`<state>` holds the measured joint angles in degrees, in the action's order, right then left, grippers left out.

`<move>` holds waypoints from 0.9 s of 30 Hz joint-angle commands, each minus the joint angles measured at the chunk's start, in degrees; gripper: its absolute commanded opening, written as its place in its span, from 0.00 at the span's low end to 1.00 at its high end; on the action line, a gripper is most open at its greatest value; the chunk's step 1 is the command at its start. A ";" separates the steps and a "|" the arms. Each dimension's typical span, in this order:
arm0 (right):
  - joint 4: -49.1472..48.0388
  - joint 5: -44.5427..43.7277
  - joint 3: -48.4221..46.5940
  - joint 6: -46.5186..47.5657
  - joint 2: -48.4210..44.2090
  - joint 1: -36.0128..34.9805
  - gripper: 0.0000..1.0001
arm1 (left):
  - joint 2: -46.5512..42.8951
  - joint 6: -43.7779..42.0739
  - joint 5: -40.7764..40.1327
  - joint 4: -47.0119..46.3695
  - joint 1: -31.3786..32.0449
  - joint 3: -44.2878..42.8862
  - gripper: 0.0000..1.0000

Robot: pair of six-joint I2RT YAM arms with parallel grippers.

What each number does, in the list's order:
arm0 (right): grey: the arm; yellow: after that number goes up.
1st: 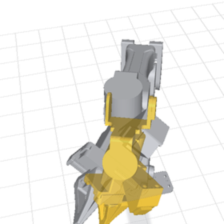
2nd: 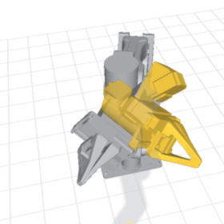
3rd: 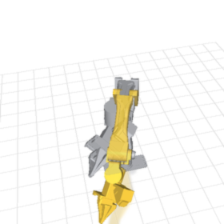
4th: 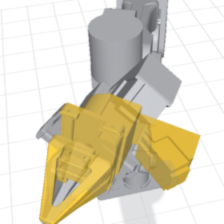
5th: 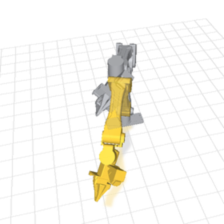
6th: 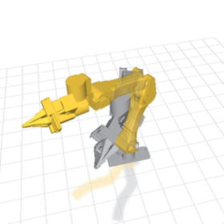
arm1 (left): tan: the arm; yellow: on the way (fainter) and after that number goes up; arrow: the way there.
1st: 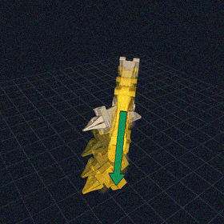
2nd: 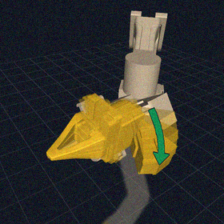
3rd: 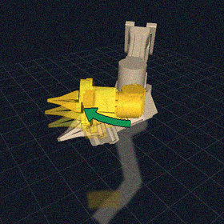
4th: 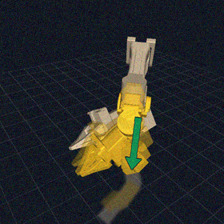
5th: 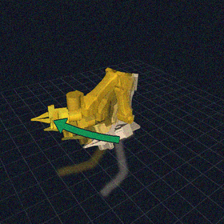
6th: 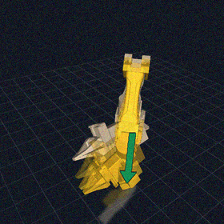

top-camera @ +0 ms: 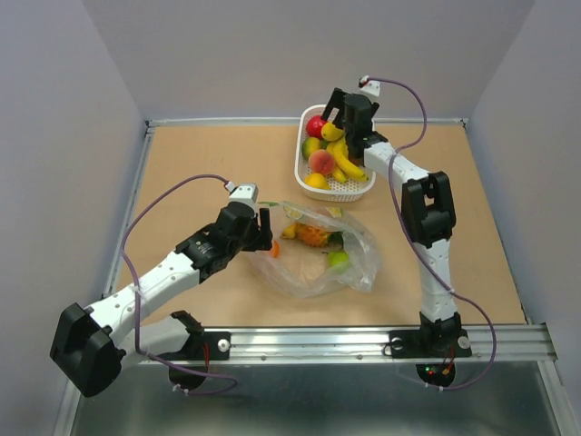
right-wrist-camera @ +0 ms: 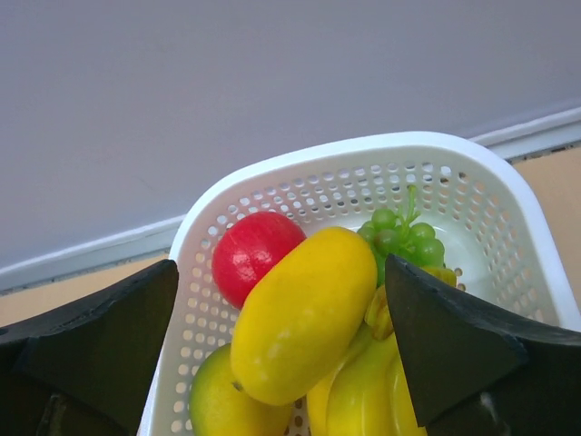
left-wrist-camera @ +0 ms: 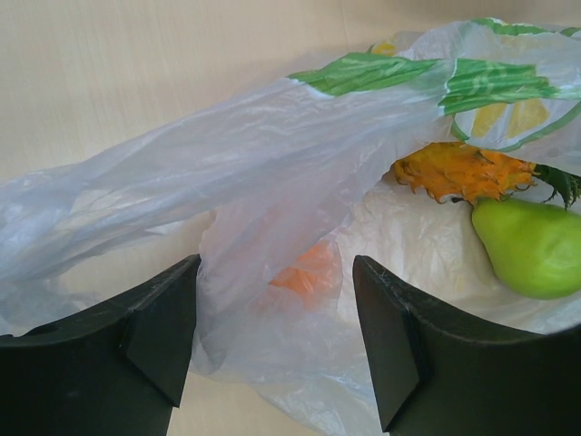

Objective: Untie the knot of the plastic bag and take out the fruit

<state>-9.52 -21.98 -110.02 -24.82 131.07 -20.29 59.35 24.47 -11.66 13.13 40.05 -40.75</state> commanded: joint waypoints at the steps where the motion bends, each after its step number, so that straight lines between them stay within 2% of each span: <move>1: -4.81 2.72 -1.89 2.84 -4.84 0.43 1.00 | -1.61 -0.56 -0.38 -0.47 0.03 0.32 0.76; 4: -4.72 8.42 2.51 5.30 -11.43 0.43 1.00 | -1.96 -0.56 -0.29 -0.56 0.02 0.32 0.76; 5: -4.81 12.88 6.09 6.70 -15.27 0.26 1.00 | -2.22 -0.48 -0.29 -0.47 -0.06 0.32 0.76; 9: -3.67 21.61 17.45 10.31 -26.89 -0.97 0.99 | -2.84 -0.39 -0.29 -0.47 -0.15 0.41 0.76; 14: 2.39 30.22 27.91 16.97 -39.64 -4.91 0.98 | -2.93 -0.21 0.06 -0.56 -0.33 0.50 0.77; 17: 8.71 32.26 31.96 23.99 -46.15 -8.69 0.97 | -3.01 -0.21 0.15 -0.47 -0.24 0.50 0.76; 20: 19.15 32.78 34.25 30.33 -50.71 -16.68 0.96 | -3.19 -0.12 -0.20 -0.47 -0.41 0.32 0.77; 27: 25.87 34.19 42.86 30.88 -57.67 -26.10 0.87 | -3.54 0.05 -0.73 -0.47 -0.50 0.50 0.76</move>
<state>9.65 10.52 -70.72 3.25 76.66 -43.72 57.34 24.51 -11.62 13.19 40.01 -40.75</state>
